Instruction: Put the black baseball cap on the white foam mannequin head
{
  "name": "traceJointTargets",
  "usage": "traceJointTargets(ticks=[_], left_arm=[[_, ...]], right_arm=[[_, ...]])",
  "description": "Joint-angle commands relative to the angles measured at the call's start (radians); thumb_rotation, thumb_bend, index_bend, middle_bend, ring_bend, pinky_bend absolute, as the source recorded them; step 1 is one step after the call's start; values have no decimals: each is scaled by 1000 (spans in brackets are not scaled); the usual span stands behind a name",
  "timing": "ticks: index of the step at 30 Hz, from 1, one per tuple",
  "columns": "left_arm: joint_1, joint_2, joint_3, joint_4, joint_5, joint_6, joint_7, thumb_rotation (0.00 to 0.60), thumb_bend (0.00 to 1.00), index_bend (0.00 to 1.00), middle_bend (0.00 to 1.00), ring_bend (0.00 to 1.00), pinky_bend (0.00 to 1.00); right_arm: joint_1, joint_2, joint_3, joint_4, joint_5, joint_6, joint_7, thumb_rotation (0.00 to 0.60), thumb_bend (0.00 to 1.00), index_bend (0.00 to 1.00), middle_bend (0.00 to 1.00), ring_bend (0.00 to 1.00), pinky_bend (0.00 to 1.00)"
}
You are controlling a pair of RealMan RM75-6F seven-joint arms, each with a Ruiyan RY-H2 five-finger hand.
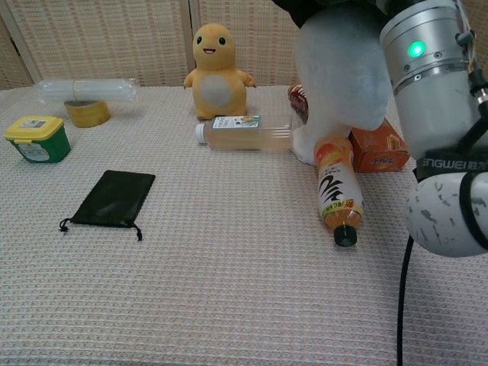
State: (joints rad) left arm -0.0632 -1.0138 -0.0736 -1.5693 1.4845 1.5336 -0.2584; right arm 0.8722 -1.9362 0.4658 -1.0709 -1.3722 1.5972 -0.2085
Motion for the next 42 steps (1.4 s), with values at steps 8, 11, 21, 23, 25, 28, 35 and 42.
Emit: traceJointTargets(ticks=[8, 11, 21, 23, 25, 28, 35, 42], left_arm=[[0, 4, 3, -2, 6, -3, -8, 600, 130, 114, 0, 0, 59], [-1, 5, 6, -4, 13, -5, -7, 600, 131, 115, 0, 0, 59], [3, 8, 10, -12, 24, 4, -5, 600, 131, 116, 0, 0, 59], [3, 8, 12, -11, 25, 3, -5, 600, 131, 116, 0, 0, 59], [3, 9, 12, -13, 27, 4, -4, 600, 131, 116, 0, 0, 59], [6, 9, 14, -16, 35, 13, -1, 600, 131, 116, 0, 0, 59], [9, 7, 21, -20, 52, 23, 17, 600, 130, 116, 0, 0, 59], [6, -12, 25, -22, 61, 23, 69, 600, 131, 116, 0, 0, 59]], right_arm=[[-72, -29, -107, 101, -42, 10, 69, 600, 323, 894, 242, 0, 0], [-102, -21, -118, 111, -33, 6, 93, 600, 321, 889, 241, 0, 0], [-205, 106, -193, -12, -74, 12, 64, 600, 198, 0, 4, 0, 0], [-235, 151, -211, -76, -85, 18, 60, 600, 187, 0, 0, 0, 0], [-268, 203, -233, -154, -94, 23, 54, 600, 173, 0, 0, 0, 0], [-328, 292, -278, -278, -115, 41, 42, 600, 160, 0, 0, 0, 0], [-505, 509, -437, -456, -195, 126, -60, 600, 148, 0, 0, 0, 0], [-686, 588, -556, -421, -215, 215, -140, 600, 148, 0, 0, 0, 0]])
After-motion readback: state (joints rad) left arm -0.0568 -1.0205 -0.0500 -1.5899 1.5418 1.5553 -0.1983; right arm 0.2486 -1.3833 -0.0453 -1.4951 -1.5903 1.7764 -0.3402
